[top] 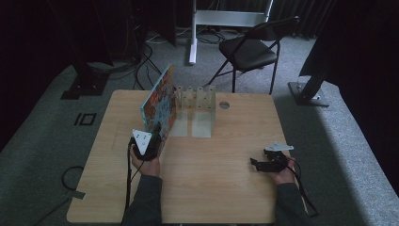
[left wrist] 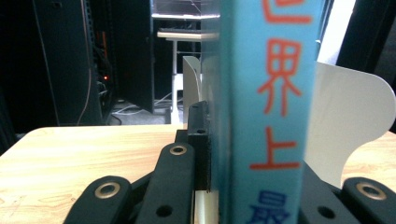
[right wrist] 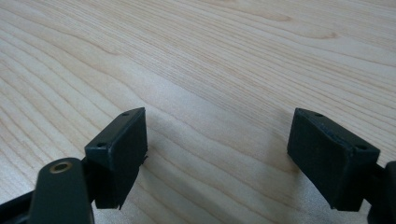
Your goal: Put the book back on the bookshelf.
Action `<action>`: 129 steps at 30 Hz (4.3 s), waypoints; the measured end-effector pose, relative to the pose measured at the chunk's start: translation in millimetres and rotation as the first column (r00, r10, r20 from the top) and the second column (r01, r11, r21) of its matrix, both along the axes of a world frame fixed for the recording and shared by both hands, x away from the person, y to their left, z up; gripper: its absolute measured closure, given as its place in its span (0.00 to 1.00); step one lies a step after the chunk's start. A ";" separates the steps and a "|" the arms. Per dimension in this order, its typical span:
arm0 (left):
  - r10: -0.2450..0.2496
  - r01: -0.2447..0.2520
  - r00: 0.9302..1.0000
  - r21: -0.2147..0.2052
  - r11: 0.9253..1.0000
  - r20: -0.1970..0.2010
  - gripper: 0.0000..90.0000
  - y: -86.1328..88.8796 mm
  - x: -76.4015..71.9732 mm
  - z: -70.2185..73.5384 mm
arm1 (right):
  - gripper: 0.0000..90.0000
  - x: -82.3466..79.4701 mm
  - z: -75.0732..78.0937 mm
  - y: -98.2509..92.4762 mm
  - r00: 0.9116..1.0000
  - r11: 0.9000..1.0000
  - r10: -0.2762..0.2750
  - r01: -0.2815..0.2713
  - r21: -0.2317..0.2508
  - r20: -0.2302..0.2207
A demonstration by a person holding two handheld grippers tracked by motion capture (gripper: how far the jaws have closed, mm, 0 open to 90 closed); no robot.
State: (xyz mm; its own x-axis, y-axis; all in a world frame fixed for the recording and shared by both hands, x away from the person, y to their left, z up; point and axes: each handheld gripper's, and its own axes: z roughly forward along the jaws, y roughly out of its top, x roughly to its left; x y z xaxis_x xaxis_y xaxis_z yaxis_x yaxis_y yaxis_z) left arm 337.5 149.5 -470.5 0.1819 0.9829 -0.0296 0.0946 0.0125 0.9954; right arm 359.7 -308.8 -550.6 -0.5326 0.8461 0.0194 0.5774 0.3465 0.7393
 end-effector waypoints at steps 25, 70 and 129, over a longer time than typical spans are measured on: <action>0.053 -0.054 0.998 0.030 0.998 0.017 0.90 -18.0 5.3 -5.2 | 0.22 0.3 0.0 -0.1 1.000 1.000 0.001 -0.001 0.002 -0.002; 0.103 -0.106 0.993 0.064 0.992 0.055 0.90 -38.9 6.0 -13.8 | 0.22 0.5 0.1 -0.3 1.000 1.000 0.001 -0.001 0.005 -0.003; 0.070 -0.069 0.997 0.025 0.997 -0.018 0.89 -16.8 -8.9 -29.5 | 0.22 0.4 0.0 0.1 1.000 1.000 0.001 -0.001 0.000 -0.001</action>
